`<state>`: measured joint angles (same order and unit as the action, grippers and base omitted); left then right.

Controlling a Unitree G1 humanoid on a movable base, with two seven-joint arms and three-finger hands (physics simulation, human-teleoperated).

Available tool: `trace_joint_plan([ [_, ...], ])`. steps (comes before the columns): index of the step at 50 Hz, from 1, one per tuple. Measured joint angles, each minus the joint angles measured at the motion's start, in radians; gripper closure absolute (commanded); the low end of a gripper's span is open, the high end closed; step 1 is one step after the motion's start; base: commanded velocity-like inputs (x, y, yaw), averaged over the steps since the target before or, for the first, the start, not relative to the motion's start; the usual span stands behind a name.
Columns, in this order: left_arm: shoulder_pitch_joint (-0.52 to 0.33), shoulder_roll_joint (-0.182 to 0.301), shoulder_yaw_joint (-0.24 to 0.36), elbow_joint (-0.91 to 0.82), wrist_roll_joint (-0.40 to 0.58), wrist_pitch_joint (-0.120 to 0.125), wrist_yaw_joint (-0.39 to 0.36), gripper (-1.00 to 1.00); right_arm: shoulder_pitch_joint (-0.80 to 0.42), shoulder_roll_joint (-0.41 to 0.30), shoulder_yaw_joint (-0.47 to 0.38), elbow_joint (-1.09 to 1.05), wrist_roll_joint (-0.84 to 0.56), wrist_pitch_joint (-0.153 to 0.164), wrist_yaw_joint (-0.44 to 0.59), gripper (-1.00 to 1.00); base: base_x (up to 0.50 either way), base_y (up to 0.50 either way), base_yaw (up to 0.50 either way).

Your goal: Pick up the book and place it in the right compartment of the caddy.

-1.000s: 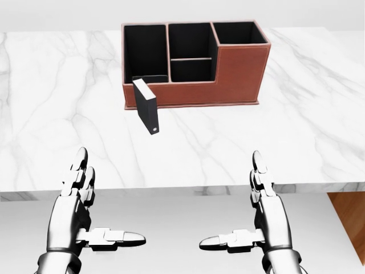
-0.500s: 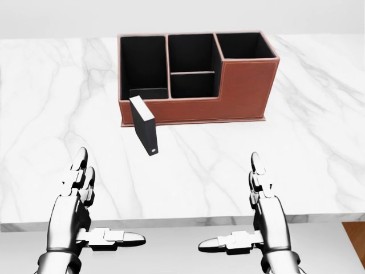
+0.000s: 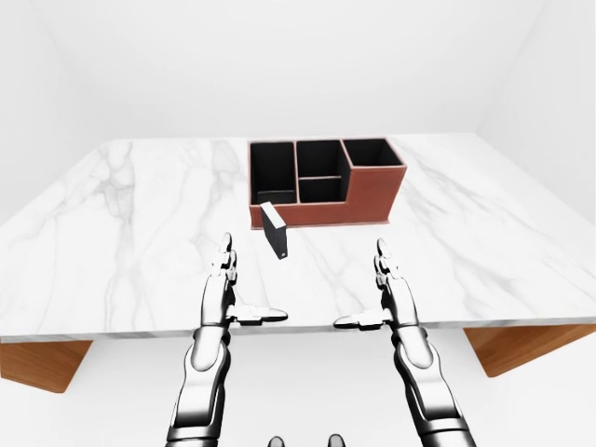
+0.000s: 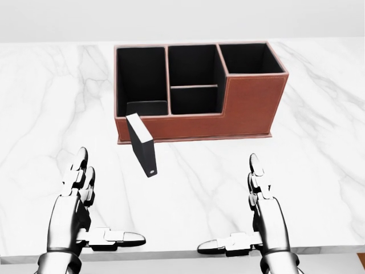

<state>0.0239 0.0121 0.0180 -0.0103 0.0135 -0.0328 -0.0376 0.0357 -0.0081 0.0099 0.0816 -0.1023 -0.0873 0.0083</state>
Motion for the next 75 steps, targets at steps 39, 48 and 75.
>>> trace_joint_plan([
  [39, 0.000, 0.000, -0.001, 0.003, 0.000, -0.004, -0.001, -1.00, 0.000, 0.000, 0.001, 0.006, -0.002, 0.000, -0.003, -1.00, 0.23, 0.00, 0.00],
  [48, -0.002, -0.001, -0.001, 0.008, 0.000, -0.007, -0.001, -1.00, -0.002, 0.000, 0.001, 0.012, -0.005, 0.000, -0.003, -1.00, 0.23, 0.00, 0.00],
  [75, -0.002, -0.002, -0.004, 0.003, -0.001, -0.003, 0.000, -1.00, -0.005, 0.001, 0.004, 0.029, -0.015, 0.000, -0.009, -1.00, 0.18, 0.00, 0.00],
])
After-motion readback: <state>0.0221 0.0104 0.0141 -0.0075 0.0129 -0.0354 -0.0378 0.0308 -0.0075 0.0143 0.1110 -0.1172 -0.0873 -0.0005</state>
